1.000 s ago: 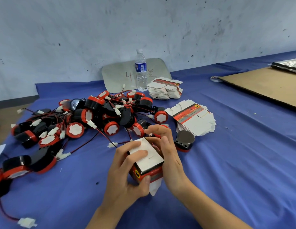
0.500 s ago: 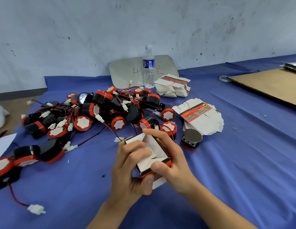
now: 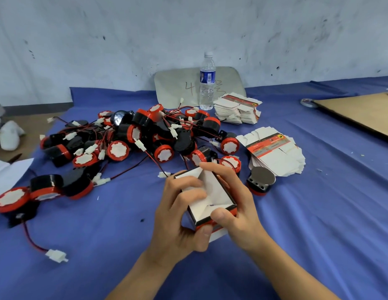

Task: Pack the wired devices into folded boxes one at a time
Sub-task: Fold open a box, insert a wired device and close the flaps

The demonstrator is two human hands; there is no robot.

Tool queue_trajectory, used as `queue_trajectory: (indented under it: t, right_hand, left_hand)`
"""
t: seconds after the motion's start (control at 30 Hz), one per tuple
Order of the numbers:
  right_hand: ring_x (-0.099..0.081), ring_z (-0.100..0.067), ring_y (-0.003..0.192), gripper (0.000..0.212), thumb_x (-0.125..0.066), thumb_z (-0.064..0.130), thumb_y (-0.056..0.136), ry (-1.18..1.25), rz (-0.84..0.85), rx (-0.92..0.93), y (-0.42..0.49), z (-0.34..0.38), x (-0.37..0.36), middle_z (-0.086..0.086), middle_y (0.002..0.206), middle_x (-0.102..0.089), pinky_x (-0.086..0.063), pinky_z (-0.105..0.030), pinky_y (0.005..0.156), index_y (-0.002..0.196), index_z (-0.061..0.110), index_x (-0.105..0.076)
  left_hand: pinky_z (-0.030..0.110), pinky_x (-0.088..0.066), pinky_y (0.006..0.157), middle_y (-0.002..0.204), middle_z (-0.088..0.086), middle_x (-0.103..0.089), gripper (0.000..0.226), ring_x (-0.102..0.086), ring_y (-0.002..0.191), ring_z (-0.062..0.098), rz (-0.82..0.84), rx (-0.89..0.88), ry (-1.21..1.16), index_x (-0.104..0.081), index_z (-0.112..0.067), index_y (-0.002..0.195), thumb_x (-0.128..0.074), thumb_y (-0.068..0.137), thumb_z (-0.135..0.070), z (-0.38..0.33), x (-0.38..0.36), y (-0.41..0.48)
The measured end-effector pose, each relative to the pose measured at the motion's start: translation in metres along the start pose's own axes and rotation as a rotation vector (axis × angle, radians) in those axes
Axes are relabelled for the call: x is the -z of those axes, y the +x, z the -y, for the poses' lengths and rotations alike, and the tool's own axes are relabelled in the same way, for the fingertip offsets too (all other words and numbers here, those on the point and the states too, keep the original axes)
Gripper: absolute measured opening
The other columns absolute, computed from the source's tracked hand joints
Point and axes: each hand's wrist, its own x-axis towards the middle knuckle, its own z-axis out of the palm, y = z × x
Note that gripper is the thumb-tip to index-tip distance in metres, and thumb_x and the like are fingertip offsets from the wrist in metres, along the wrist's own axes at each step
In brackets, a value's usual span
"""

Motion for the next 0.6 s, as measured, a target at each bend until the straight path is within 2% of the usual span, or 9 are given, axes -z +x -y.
queue_trajectory:
  t: [0.1,0.17,0.23,0.3,0.4,0.47,0.5,0.57,0.6]
  right_hand:
    - [-0.059,-0.018,0.095,0.06,-0.065,0.053,0.078,-0.021,-0.019,0.009,0.001,0.0,0.001,0.006,0.106,-0.059,-0.047,-0.026,0.082,0.125,0.018,-0.053]
    - [-0.059,-0.015,0.095,0.069,-0.061,0.067,0.079,-0.021,-0.035,0.008,0.002,-0.001,0.002,0.008,0.107,-0.059,-0.047,-0.024,0.081,0.126,0.017,-0.053]
    - [-0.058,-0.015,0.093,0.074,-0.058,0.072,0.078,-0.013,-0.045,0.003,0.002,-0.001,0.003,0.007,0.107,-0.059,-0.045,-0.022,0.079,0.127,0.017,-0.053]
    - [-0.059,-0.013,0.09,0.072,-0.058,0.071,0.079,0.015,-0.042,0.013,0.002,-0.002,0.004,0.006,0.107,-0.059,-0.046,-0.021,0.076,0.128,0.017,-0.054]
    - [-0.061,-0.018,0.096,0.075,-0.06,0.07,0.078,0.059,-0.056,-0.002,0.002,-0.003,0.003,0.0,0.112,-0.06,-0.05,-0.028,0.079,0.127,0.014,-0.054]
    - [-0.06,-0.024,0.105,0.08,-0.065,0.073,0.071,0.164,-0.137,-0.065,0.005,-0.001,0.003,-0.005,0.118,-0.06,-0.052,-0.037,0.086,0.123,0.013,-0.056]
    - [-0.061,-0.023,0.106,0.081,-0.067,0.075,0.066,0.259,-0.218,-0.12,0.007,0.0,0.005,-0.005,0.12,-0.061,-0.053,-0.037,0.088,0.119,0.014,-0.059]
    - [-0.065,-0.02,0.107,0.08,-0.066,0.077,0.064,0.511,-0.414,-0.279,0.013,0.001,0.011,-0.003,0.124,-0.065,-0.055,-0.033,0.087,0.118,0.019,-0.063]
    - [-0.066,-0.021,0.109,0.078,-0.061,0.078,0.066,0.63,-0.489,-0.366,0.016,0.0,0.016,-0.003,0.126,-0.065,-0.055,-0.035,0.087,0.122,0.023,-0.062]
  left_hand:
    - [0.031,-0.051,0.081,0.111,0.002,-0.052,0.046,-0.055,0.105,0.019,-0.016,0.105,-0.137,-0.047,-0.016,0.105,-0.048,0.092,-0.06,-0.005,-0.003,-0.001]
    - [0.029,-0.051,0.082,0.113,0.002,-0.052,0.042,-0.056,0.107,0.02,-0.02,0.149,-0.204,-0.046,-0.024,0.112,-0.05,0.091,-0.061,-0.009,-0.006,-0.003]
    - [0.037,-0.055,0.078,0.116,0.0,-0.052,0.042,-0.057,0.107,0.024,-0.015,0.183,-0.264,-0.043,-0.033,0.122,-0.053,0.09,-0.06,-0.012,-0.007,-0.002]
    - [0.043,-0.057,0.075,0.123,-0.002,-0.053,0.048,-0.059,0.109,0.026,-0.021,0.197,-0.299,-0.04,-0.034,0.129,-0.055,0.09,-0.058,-0.013,-0.007,-0.001]
    - [0.04,-0.052,0.092,0.146,0.001,-0.041,0.061,-0.047,0.131,0.029,-0.039,0.212,-0.34,-0.034,-0.025,0.14,-0.052,0.092,-0.057,-0.011,-0.009,-0.003]
    - [0.038,-0.043,0.104,0.152,0.001,-0.035,0.058,-0.037,0.139,0.027,-0.078,0.297,-0.374,-0.036,-0.026,0.141,-0.048,0.093,-0.058,-0.003,-0.006,-0.004]
    - [0.037,-0.041,0.106,0.149,-0.003,-0.04,0.05,-0.038,0.138,0.024,-0.11,0.359,-0.334,-0.041,-0.029,0.138,-0.046,0.095,-0.055,0.002,-0.002,-0.003]
    - [0.033,-0.038,0.106,0.132,-0.019,-0.051,0.031,-0.043,0.13,0.01,-0.122,0.469,-0.075,-0.05,-0.04,0.124,-0.046,0.095,-0.033,0.02,0.009,0.0]
    - [0.033,-0.036,0.107,0.125,-0.024,-0.052,0.04,-0.043,0.126,0.005,-0.068,0.522,0.085,-0.05,-0.046,0.119,-0.046,0.09,-0.019,0.028,0.014,0.001]
